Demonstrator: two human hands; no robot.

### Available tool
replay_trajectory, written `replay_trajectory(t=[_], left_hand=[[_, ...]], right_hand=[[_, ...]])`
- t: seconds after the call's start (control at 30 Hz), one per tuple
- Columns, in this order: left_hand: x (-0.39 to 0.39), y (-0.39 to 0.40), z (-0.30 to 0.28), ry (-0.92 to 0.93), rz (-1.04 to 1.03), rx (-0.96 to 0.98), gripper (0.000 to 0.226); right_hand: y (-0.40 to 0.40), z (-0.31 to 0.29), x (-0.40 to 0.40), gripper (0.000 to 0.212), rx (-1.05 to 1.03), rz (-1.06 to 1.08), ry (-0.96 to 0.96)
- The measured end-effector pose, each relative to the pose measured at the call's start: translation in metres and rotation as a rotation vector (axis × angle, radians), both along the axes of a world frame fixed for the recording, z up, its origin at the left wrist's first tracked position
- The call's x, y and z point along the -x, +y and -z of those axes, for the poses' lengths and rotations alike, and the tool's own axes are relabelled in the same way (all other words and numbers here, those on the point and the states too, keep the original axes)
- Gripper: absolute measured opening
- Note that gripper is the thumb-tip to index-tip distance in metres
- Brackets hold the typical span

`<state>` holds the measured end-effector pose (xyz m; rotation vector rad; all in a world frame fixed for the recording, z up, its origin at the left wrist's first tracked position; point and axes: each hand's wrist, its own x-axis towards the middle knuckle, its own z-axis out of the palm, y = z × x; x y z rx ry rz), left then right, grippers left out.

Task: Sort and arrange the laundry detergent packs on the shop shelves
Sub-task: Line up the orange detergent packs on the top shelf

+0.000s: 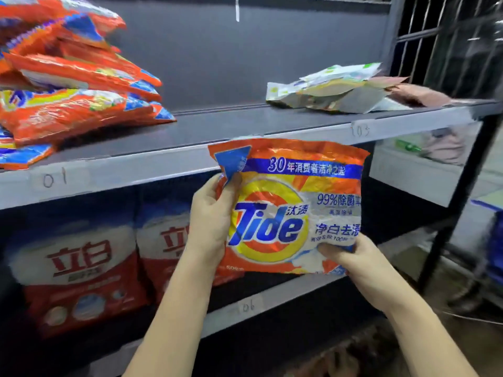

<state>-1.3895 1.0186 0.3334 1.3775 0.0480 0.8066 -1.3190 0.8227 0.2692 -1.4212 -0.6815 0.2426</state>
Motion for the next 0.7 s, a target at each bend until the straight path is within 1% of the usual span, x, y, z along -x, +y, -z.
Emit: replay_trajectory(t=[0.03,0.13,0.23,0.37,0.47,0.6,0.7], left_hand=[[-0.009,-0.009,0.010,0.033,0.013,-0.008,0.015],[-0.041,-0.037,0.039,0.133,0.036,0.003,0.018],[-0.076,-0.062,0.067,0.244,0.044,0.086,0.020],[-0.117,-0.093,0.102,0.350,0.012,0.188,0.022],[-0.147,-0.114,0.123,0.420,-0.016,0.231,0.022],[-0.180,-0.134,0.150,0.480,-0.095,0.231,0.023],[-0.197,-0.141,0.163,0.514,-0.113,0.277,0.020]], right_hand=[[-0.010,0.012,-0.006,0.065,0.037,0.005,0.031],[-0.038,0.043,-0.029,0.053,0.060,0.053,0.134],[-0.064,0.063,-0.057,0.039,0.087,0.089,0.198],[-0.096,0.085,-0.097,0.038,0.141,0.084,0.290],[-0.117,0.102,-0.126,0.030,0.169,0.090,0.362],[-0.138,0.119,-0.160,0.027,0.247,0.065,0.381],[-0.143,0.128,-0.185,0.026,0.274,0.057,0.369]])
